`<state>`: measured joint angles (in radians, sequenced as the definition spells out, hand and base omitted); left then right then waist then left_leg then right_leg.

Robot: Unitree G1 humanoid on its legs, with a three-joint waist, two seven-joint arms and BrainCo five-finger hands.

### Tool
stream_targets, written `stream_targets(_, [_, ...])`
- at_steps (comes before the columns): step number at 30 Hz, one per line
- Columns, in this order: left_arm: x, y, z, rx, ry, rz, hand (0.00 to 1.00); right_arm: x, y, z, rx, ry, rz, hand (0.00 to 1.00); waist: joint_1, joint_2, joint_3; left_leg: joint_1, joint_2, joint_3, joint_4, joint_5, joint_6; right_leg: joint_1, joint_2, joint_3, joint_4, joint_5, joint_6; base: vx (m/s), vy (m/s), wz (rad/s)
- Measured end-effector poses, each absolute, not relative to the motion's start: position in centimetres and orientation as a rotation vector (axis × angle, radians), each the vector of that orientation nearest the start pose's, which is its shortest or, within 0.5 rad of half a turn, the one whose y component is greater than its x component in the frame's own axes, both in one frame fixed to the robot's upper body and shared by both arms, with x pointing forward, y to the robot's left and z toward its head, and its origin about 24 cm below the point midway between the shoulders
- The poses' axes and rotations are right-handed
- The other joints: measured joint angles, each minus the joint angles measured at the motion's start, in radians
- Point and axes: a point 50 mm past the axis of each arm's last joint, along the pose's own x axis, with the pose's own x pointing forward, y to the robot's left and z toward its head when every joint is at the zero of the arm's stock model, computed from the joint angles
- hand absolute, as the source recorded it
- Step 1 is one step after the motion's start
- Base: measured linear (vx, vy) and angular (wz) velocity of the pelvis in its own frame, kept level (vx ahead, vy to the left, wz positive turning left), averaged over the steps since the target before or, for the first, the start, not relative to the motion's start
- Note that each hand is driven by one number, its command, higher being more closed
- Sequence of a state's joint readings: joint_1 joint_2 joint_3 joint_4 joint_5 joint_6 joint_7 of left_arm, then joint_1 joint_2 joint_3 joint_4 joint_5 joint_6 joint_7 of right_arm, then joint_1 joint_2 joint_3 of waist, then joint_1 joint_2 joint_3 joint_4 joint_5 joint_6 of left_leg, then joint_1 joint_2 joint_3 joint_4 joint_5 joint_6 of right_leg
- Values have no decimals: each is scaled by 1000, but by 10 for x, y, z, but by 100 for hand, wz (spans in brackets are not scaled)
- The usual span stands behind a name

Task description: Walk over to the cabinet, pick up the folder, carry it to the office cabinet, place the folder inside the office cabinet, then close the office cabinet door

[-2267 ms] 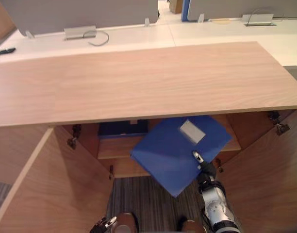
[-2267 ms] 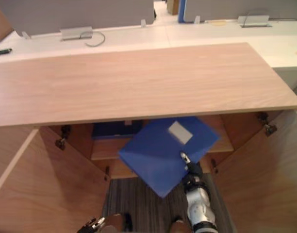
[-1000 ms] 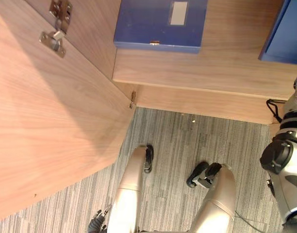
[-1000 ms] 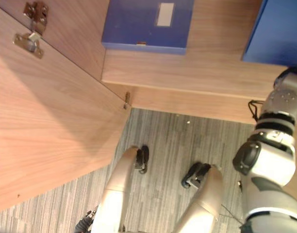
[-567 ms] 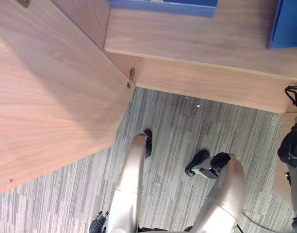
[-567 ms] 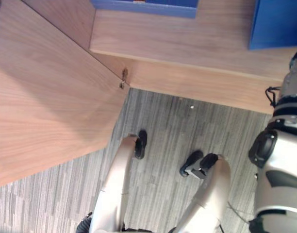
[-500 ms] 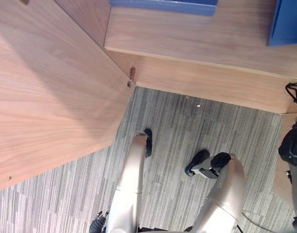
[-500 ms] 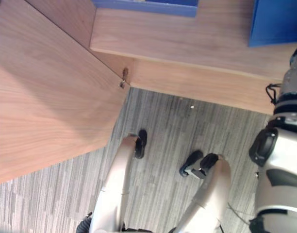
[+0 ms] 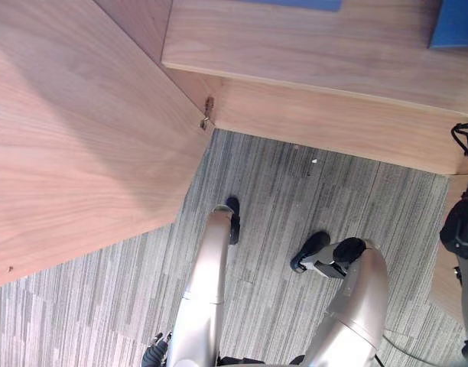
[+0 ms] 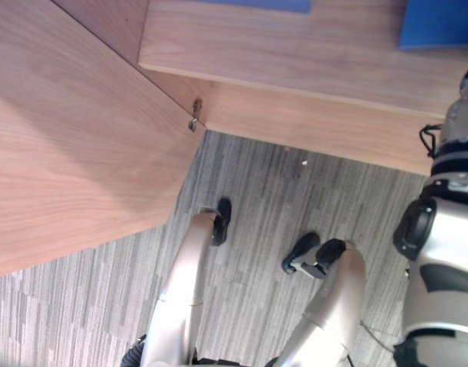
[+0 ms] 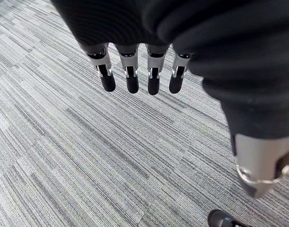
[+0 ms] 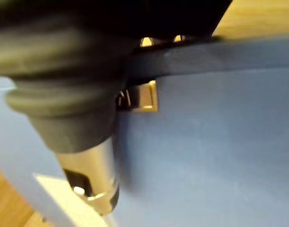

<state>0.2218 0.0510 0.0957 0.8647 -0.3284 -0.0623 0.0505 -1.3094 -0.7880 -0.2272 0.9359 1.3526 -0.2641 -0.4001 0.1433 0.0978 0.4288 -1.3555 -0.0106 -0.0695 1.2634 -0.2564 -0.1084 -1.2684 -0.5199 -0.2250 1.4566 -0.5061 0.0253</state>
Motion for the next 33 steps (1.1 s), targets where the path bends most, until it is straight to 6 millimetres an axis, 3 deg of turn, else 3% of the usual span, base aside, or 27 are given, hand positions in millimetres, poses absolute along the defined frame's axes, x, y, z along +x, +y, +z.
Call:
stream_targets(3, [79,195,-154,-268,984,398,0,346,-350,350,1098,-728,-498,0,-1,0,5,11,3,-4,-8,2,-2,14,5,-8,-8,2,-4,74,-47,-1])
stream_targets(8, [80,194,-153,-290,978,385,0,357,-333,351,778,-635,-393,0,-2,1,17,30,11,-5,-27,5,-5,34,13,-19,-28,2,-4,79,-43,-2])
stream_targets(20, [83,194,-152,-292,958,328,0,366,-319,351,161,-507,-349,0,-9,-1,27,72,50,-2,-102,28,-21,62,55,-41,-95,22,-25,64,-40,-7])
stream_targets(28, [92,198,-146,-291,899,273,0,366,-323,341,-543,-329,-360,0,-15,-8,41,197,65,0,-312,111,-31,178,89,-102,-267,83,-34,62,-14,1])
stream_targets(33, [94,201,-143,-277,878,245,0,371,-324,316,-664,-199,-319,0,-19,-20,48,335,100,32,-519,190,-18,310,127,-159,-454,156,-53,66,31,-1])
